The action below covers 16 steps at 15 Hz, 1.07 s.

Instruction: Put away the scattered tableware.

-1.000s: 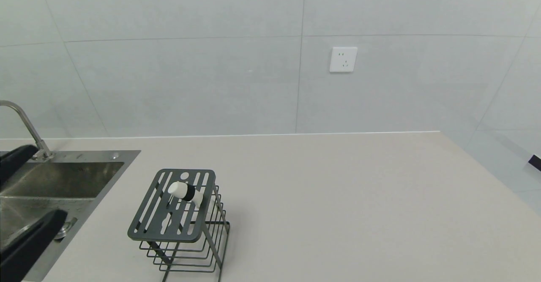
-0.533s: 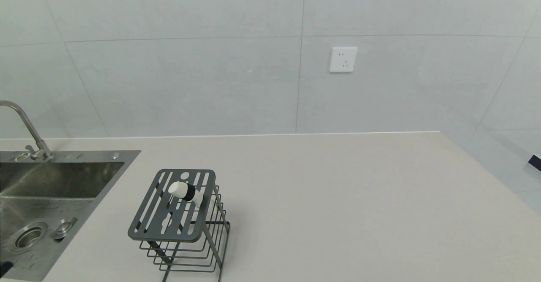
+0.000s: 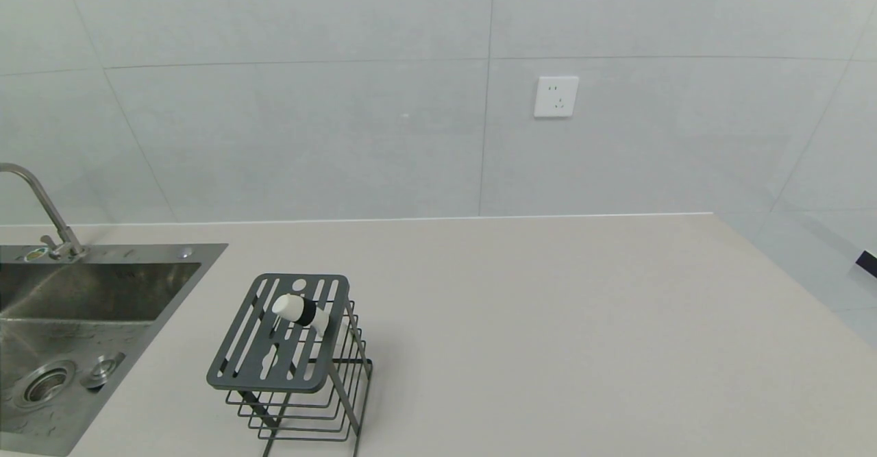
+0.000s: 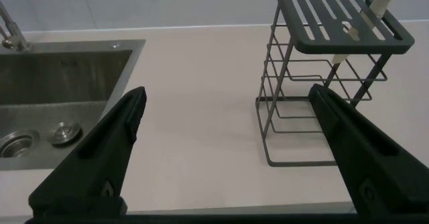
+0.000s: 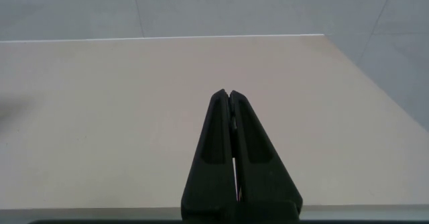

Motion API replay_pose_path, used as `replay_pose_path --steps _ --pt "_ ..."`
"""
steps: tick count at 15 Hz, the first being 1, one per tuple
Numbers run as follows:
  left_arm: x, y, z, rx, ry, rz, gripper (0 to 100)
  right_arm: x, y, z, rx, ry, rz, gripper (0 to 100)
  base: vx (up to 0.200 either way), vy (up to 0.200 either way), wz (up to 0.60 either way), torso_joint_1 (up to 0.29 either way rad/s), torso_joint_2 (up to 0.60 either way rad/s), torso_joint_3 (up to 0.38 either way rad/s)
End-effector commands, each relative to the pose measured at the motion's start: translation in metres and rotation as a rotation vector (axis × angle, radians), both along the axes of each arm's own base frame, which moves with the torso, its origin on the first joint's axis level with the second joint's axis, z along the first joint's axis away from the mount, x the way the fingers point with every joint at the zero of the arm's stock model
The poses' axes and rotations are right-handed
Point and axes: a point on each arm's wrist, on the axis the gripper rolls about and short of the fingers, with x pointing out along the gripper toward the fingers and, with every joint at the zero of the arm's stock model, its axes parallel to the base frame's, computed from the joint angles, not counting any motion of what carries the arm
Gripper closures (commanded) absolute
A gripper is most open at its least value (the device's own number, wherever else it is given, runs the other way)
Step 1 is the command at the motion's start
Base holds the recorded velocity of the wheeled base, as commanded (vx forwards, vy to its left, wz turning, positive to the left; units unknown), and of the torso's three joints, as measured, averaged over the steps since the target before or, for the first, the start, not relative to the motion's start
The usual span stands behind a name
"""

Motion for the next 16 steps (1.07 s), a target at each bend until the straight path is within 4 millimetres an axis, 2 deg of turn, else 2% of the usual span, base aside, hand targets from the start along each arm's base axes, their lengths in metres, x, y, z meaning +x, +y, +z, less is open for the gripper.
replay_pose_path --steps 1,16 --pt "0.0002 0.0000 -0.0007 -0.006 0.002 0.001 0 0.0001 0.0000 0.0000 0.001 0.002 -0.001 100 0.000 0.000 0.00 0.000 0.00 0.000" --pt "0.0002 0.0000 -0.0007 -0.006 0.002 0.000 0 0.0000 0.0000 0.0000 0.001 0.000 -0.001 100 0.000 0.000 0.00 0.000 0.00 0.000"
